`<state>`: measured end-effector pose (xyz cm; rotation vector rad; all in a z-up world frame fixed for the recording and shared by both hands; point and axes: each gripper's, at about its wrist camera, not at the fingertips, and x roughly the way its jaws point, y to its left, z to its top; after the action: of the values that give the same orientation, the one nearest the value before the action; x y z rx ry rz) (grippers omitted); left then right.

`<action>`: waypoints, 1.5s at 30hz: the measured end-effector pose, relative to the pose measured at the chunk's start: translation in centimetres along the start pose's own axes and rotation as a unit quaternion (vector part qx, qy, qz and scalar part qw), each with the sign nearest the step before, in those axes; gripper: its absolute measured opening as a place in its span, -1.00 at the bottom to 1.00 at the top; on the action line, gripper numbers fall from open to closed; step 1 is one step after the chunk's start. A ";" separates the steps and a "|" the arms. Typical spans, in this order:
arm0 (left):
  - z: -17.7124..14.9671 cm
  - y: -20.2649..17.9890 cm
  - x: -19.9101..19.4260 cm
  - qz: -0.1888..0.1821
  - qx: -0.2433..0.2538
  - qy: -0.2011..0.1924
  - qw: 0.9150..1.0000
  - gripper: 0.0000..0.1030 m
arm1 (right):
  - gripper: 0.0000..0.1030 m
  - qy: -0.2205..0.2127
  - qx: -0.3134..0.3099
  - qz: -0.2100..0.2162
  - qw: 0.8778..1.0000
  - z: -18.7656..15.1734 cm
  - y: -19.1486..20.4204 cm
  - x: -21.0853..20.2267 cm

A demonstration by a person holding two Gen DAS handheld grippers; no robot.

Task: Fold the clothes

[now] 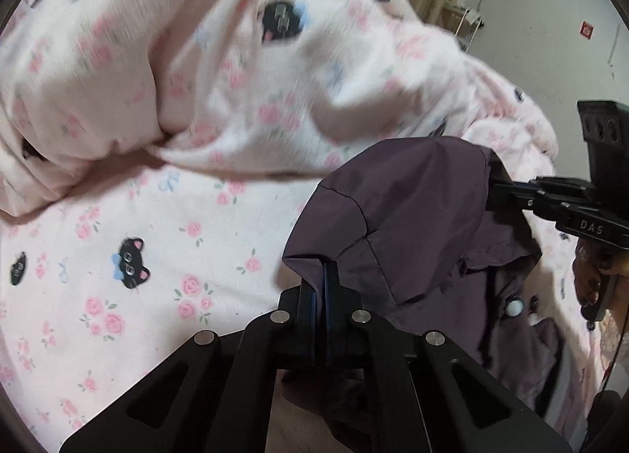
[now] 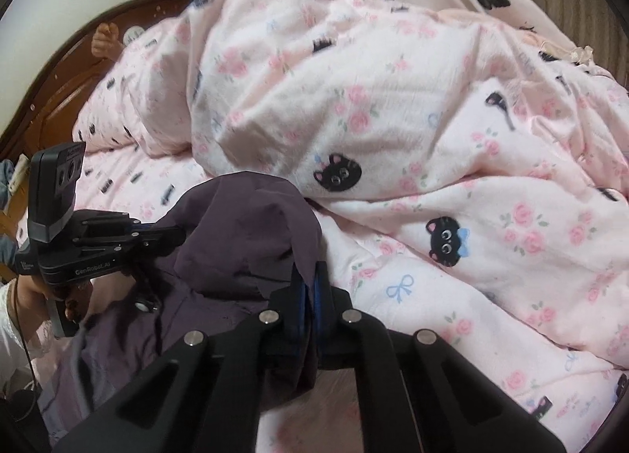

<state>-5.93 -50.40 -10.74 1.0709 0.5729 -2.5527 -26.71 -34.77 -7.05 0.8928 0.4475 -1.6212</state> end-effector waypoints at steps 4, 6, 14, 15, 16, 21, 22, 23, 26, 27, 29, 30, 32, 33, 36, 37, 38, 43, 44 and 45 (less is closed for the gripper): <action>0.4 -1.1 -3.3 -0.007 0.014 -0.024 1.000 -0.96 | -0.93 -0.016 -0.009 0.007 1.000 -0.2 1.0 -2.8; 0.1 -1.6 -4.9 -0.009 0.022 -0.032 0.999 -0.96 | -0.93 -0.024 -0.013 0.010 1.000 -0.3 1.5 -4.2; -2.8 -4.1 -12.0 -0.017 0.042 -0.058 0.997 -0.96 | -0.93 -0.041 -0.043 0.020 0.998 -3.2 5.3 -10.3; -3.3 -4.4 -12.4 -0.017 0.043 -0.059 0.997 -0.97 | -0.93 -0.043 -0.046 0.023 0.998 -3.9 5.9 -11.1; -4.1 -5.2 -13.1 -0.016 0.045 -0.061 0.997 -0.96 | -0.93 -0.045 -0.051 0.023 0.997 -4.6 6.6 -11.8; -7.9 -7.2 -15.2 -0.009 0.056 -0.049 0.997 -0.96 | -0.93 -0.041 -0.068 0.018 0.997 -9.2 9.1 -13.4; -8.7 -7.7 -15.5 -0.007 0.060 -0.045 0.997 -0.96 | -0.93 -0.039 -0.071 0.017 0.997 -10.2 9.6 -13.6; -9.6 -8.1 -15.8 -0.005 0.064 -0.042 0.997 -0.96 | -0.93 -0.038 -0.074 0.016 0.996 -11.1 10.1 -13.9; -12.0 -9.3 -16.4 0.007 0.081 -0.029 0.996 -0.96 | -0.93 -0.034 -0.084 0.014 0.996 -14.0 11.6 -14.6; -12.7 -9.7 -16.4 0.012 0.087 -0.025 0.996 -0.96 | -0.93 -0.033 -0.087 0.013 0.996 -15.0 12.0 -14.9; -14.2 -10.4 -16.4 0.024 0.101 -0.016 0.994 -0.96 | -0.93 -0.028 -0.096 0.007 0.995 -16.6 12.7 -14.8; -14.7 -10.7 -16.3 0.031 0.108 -0.012 0.994 -0.96 | -0.93 -0.025 -0.102 0.002 0.994 -17.2 13.0 -14.7; -15.8 -11.2 -16.0 0.045 0.122 -0.003 0.991 -0.96 | -0.93 -0.019 -0.113 -0.006 0.993 -18.6 13.5 -14.3; -16.2 -11.4 -15.9 0.052 0.129 0.000 0.990 -0.96 | -0.93 -0.016 -0.119 -0.011 0.993 -19.3 13.8 -14.1; -17.4 -11.7 -15.2 0.060 0.133 0.010 0.989 -0.96 | -0.93 -0.008 -0.137 -0.022 0.990 -20.7 14.4 -13.5; -17.8 -11.6 -15.0 0.058 0.129 0.010 0.990 -0.96 | -0.93 -0.007 -0.144 -0.025 0.989 -21.1 14.6 -13.4; -18.2 -11.6 -14.9 0.057 0.126 0.010 0.990 -0.96 | -0.93 -0.006 -0.150 -0.029 0.988 -21.4 14.8 -13.3; -19.5 -11.7 -14.0 0.067 0.134 0.017 0.989 -0.87 | -0.93 -0.011 -0.179 -0.051 0.982 -22.6 15.2 -12.6; -19.6 -11.9 -14.1 0.071 0.137 0.017 0.988 -0.81 | -0.93 -0.012 -0.186 -0.056 0.981 -22.7 15.3 -12.5; -19.6 -11.8 -14.3 0.069 0.133 0.014 0.989 -0.66 | -0.92 -0.013 -0.192 -0.061 0.979 -22.9 15.4 -12.3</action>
<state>10.48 -29.00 -10.00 1.1892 0.1569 -2.5433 -4.53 -14.32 -9.59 0.5605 0.7786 -1.5819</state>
